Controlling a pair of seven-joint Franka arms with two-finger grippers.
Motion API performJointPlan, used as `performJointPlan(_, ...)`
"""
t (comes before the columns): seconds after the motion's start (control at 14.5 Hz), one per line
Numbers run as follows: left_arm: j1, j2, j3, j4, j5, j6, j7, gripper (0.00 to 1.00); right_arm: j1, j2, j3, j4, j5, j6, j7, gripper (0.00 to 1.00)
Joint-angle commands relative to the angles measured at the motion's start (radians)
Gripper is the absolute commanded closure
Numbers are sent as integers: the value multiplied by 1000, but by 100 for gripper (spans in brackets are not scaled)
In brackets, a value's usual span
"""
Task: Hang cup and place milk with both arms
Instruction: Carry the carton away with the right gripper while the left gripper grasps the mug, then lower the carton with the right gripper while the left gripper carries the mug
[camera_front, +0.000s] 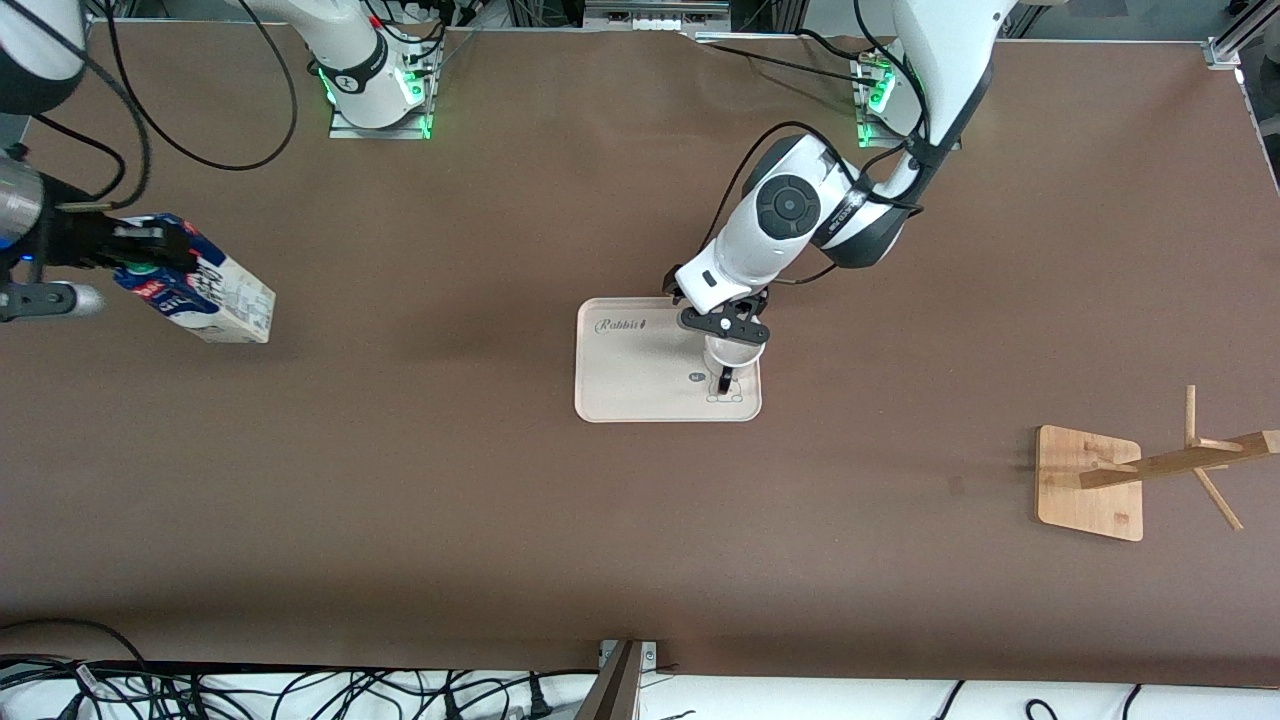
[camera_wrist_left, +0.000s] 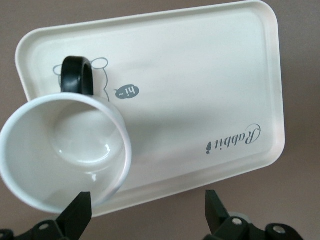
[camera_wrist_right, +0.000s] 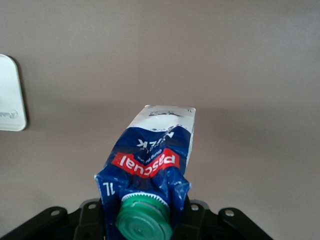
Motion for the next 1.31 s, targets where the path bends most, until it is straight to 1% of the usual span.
performJointPlan(0.0, -25, 38, 23, 20, 25, 44, 17, 0, 10, -8, -23, -57, -5, 19, -45, 51)
performJointPlan(0.07, -39, 46, 39, 20, 28, 47, 19, 0, 8, -9, -23, -81, -5, 45, -48, 51)
performJointPlan(0.14, -48, 52, 50, 22, 55, 48, 19, 0, 8, -9, -23, -101, -5, 71, -46, 51)
performJointPlan(0.21, -56, 57, 63, 23, 115, 48, 19, 0, 10, -8, -20, -123, -4, 100, -46, 51)
performJointPlan(0.28, -57, 63, 70, 25, 164, 48, 19, 8, 11, -8, -19, -144, -4, 132, -46, 51)
performJointPlan(0.55, -56, 63, 85, 39, 218, 48, 59, 89, 16, -5, -12, -221, 6, 264, -46, 51)
performJointPlan(0.62, -56, 60, 87, 42, 218, 48, 68, 100, 21, -5, -11, -258, 9, 308, -46, 51)
performJointPlan(0.76, -56, 55, 103, 45, 217, 48, 68, 100, 21, -8, 11, -345, 12, 402, -46, 51)
performJointPlan(0.97, -51, 43, 103, 45, 217, 47, 70, 100, 24, -35, 26, -497, 12, 567, -46, 51)
performJointPlan(1.11, -44, 12, 105, 45, 220, 44, 68, 100, 25, -49, 31, -555, 12, 631, -46, 51)
performJointPlan(1.24, 13, -61, 106, 45, 223, 1, 73, 100, 25, -49, 40, -586, 12, 672, -45, 51)
